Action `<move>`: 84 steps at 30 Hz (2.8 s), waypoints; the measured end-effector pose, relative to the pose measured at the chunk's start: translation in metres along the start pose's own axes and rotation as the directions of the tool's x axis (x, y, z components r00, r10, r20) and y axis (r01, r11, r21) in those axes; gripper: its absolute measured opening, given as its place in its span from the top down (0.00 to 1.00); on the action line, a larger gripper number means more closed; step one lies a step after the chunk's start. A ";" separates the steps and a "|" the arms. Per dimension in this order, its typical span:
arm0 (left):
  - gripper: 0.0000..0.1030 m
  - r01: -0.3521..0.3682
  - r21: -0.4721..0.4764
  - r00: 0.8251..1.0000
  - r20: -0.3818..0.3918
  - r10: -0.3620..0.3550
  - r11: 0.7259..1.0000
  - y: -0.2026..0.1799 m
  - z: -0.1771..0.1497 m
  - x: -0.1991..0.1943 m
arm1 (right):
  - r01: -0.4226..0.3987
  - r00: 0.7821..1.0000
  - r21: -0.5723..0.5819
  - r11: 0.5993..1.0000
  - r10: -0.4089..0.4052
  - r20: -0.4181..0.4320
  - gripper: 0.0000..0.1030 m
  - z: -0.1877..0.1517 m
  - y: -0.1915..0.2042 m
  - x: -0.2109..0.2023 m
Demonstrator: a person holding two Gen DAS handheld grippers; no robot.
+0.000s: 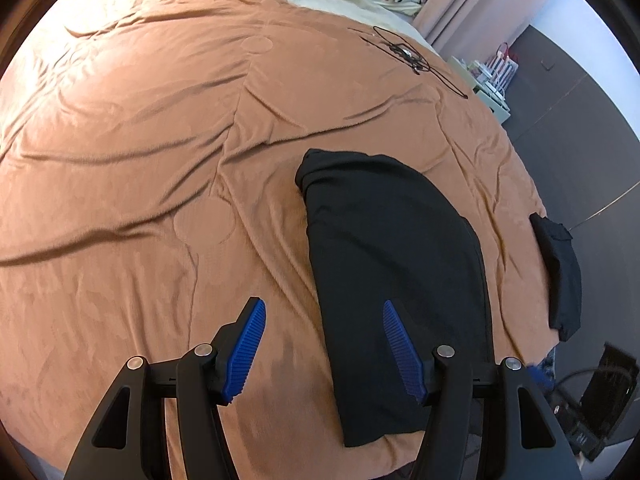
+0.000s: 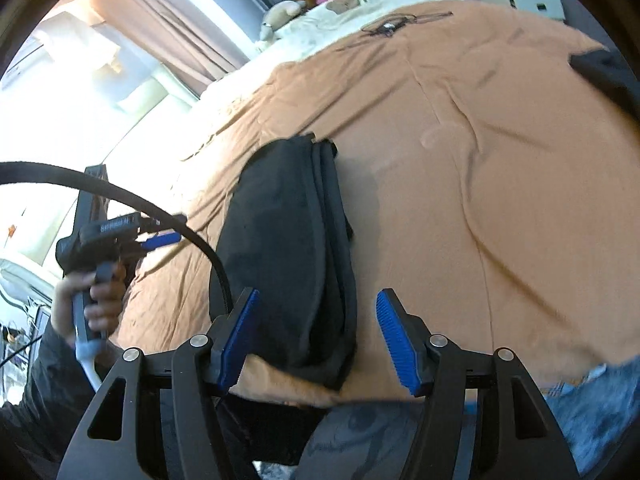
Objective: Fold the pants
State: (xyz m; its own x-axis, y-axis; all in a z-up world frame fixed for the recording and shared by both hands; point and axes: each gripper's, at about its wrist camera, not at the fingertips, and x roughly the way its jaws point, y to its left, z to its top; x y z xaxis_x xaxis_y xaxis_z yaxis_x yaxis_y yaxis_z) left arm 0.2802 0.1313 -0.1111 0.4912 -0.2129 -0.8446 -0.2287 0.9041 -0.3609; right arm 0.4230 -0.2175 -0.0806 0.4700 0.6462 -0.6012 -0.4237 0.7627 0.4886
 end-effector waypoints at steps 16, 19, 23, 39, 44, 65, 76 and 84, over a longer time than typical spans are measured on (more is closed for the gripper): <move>0.38 0.020 -0.049 1.000 -0.003 -0.020 0.999 0.007 -0.009 0.007 | -0.074 0.997 -0.160 0.984 0.068 -0.041 0.48 0.082 0.009 0.068; 0.38 0.026 -0.056 1.000 -0.007 -0.026 0.998 0.008 -0.009 0.010 | -0.097 0.994 -0.149 0.984 0.088 -0.062 0.48 0.094 0.003 0.080; 0.38 0.021 -0.055 1.000 -0.009 -0.021 0.998 0.008 -0.005 0.015 | -0.124 0.988 -0.133 0.983 0.110 -0.104 0.48 0.114 0.001 0.107; 0.38 0.043 -0.090 0.998 -0.036 -0.047 0.995 0.014 0.003 0.036 | -0.171 0.956 0.034 0.985 0.174 -0.235 0.48 0.162 -0.025 0.174; 0.38 0.045 -0.096 0.998 -0.041 -0.049 0.994 0.016 0.003 0.039 | -0.169 0.950 0.052 0.984 0.176 -0.259 0.48 0.162 -0.026 0.171; 0.38 0.037 -0.123 0.998 -0.040 -0.042 0.992 0.023 0.002 0.038 | -0.196 0.909 0.028 0.980 0.192 -0.371 0.75 0.189 -0.020 0.192; 0.38 0.031 -0.140 0.997 -0.062 -0.040 0.990 0.023 0.003 0.053 | -0.164 0.915 0.015 0.986 0.158 -0.372 0.98 0.185 -0.022 0.203; 0.38 0.065 -0.124 0.995 -0.071 -0.074 0.990 0.011 -0.001 0.052 | -0.086 0.965 0.013 0.996 0.087 -0.248 0.99 0.171 -0.025 0.149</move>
State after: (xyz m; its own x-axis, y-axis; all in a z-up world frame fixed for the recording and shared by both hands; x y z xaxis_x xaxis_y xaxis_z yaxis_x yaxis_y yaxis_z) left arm 0.3022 0.1295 -0.1596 0.4455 -0.3051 -0.8417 -0.2990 0.8355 -0.4611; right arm 0.6358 -0.1355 -0.0741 0.2246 0.6833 -0.6947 -0.4523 0.7046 0.5467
